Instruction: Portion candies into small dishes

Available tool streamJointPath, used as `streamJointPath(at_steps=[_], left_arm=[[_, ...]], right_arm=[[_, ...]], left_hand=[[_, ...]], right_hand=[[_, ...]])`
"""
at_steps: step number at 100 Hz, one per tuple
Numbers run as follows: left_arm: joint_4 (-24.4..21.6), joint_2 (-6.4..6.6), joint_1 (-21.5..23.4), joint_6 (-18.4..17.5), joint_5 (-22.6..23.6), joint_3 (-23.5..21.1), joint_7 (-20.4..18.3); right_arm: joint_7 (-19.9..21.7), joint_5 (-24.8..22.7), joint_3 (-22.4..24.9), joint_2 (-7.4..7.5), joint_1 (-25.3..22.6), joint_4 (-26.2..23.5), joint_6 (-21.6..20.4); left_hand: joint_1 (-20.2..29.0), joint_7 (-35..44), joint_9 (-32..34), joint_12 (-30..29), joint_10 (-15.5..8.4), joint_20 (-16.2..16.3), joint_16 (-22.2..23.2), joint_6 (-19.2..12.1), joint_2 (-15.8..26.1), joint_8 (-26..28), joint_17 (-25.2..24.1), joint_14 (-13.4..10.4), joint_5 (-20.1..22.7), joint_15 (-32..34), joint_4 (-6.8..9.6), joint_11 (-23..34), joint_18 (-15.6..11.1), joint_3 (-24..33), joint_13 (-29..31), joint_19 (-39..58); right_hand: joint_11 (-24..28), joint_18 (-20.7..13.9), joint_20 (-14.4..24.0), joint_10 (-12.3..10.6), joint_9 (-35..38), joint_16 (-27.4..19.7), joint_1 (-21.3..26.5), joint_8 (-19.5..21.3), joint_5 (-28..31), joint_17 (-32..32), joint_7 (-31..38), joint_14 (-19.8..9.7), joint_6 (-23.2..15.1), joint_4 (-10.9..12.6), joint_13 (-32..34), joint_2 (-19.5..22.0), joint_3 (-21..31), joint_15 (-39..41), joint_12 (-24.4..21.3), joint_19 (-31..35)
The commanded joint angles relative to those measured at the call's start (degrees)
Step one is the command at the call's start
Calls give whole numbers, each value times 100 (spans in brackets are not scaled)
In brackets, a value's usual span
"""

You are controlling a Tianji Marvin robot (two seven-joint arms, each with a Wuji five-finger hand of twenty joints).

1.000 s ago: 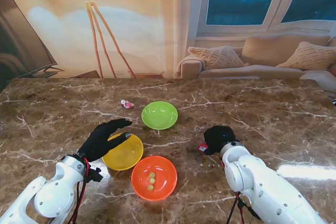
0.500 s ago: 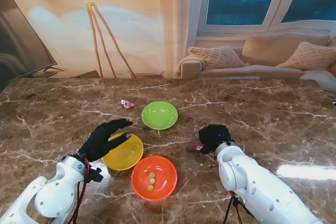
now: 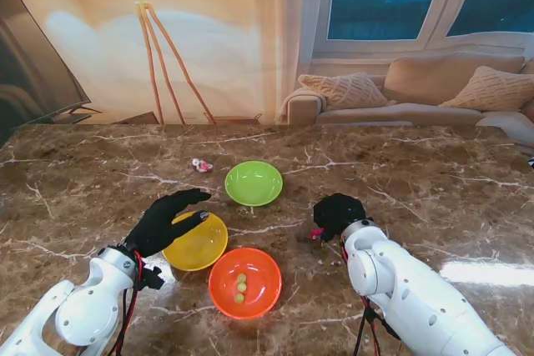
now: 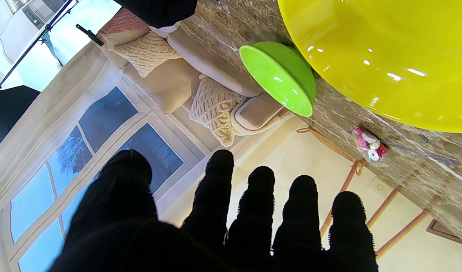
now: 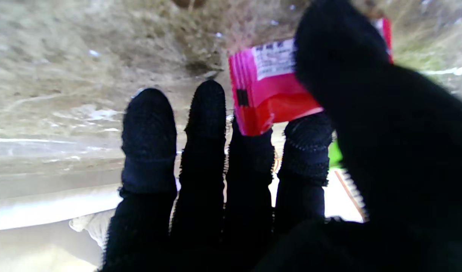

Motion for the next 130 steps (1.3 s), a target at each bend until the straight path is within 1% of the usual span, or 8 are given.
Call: streamJointPath(at_steps=[1,16,22,34,45,75,112,130], left_arm=[[-2,-1,29,22,1,12,-9],[-2,0,28,22,-2,11,-15],[-1,1,26,22,-1,13,-19],[1,2,21,29,-5,15,-27],[3,2,16,31,-7,20,-27],[6,0,16,24,-12,20,-21],[7,0,21,20,-7,17,-15],[5,-1,26,20,4,13,-6]], right_arm=[[357,185,-168,-56,-364,389,-51],[353,370,-168,-89,-329,473,-151],[375,405,-167,-87,-317,494,-197],[417,407,-181,-73,-293,544,-304],[426,362,-186,-51,-276,579,-445],[442,410,-79,-38,-292,598,-813],[227,273,437,-61,-536,106,-950],[228,144,736,-59,-622,-285,-936]], left_hand=[[-70,53,-189,-100,-50,78,-67,-188,278,89,11,-123,44,-98,-110,-86,73,-135,-106,-164],[-55,80,-184,-101,-43,79,-67,-194,283,102,4,-132,77,-99,-109,-86,77,-128,-106,-172],[-57,91,-184,-101,-46,77,-67,-220,286,108,-7,-139,90,-98,-111,-86,89,-130,-101,-181],[-48,111,-184,-101,-35,75,-67,-221,282,119,-8,-125,114,-100,-112,-87,98,-129,-105,-193],[-52,118,-187,-101,-44,72,-67,-230,290,126,-13,-138,115,-101,-113,-88,94,-131,-106,-211],[-49,123,-189,-100,-17,72,-67,-230,294,133,-9,-129,113,-103,-113,-95,108,-132,-111,-252],[-62,116,-197,-100,-14,82,-67,-236,298,134,0,-130,96,-105,-112,-105,113,-136,-116,-276],[-61,110,-196,-99,-12,87,-68,-224,302,132,5,-141,89,-107,-112,-108,109,-135,-118,-290]], right_hand=[[175,26,-42,-95,379,-553,353,27,529,267,350,140,-353,294,1748,20,168,-61,220,378],[400,-17,3,-105,571,-431,462,-57,485,266,229,159,-368,329,1830,8,158,389,336,553],[470,-40,59,-50,570,-505,474,-1171,125,177,-261,161,-320,364,1798,118,139,494,299,576],[514,-47,160,109,607,-232,413,-3439,42,51,435,187,-225,371,1748,215,89,536,214,599],[566,-17,169,159,582,-93,306,-4437,176,-1,806,232,-86,348,1708,271,144,548,290,583],[559,195,311,371,692,21,17,-4510,130,4,889,387,298,723,1770,636,721,595,345,652],[776,68,512,279,546,346,-130,-3036,-32,-65,659,271,107,1004,1631,1490,963,799,893,632],[801,93,591,282,498,467,-143,-2898,-64,-145,625,267,126,1015,1555,1608,962,880,1013,645]])
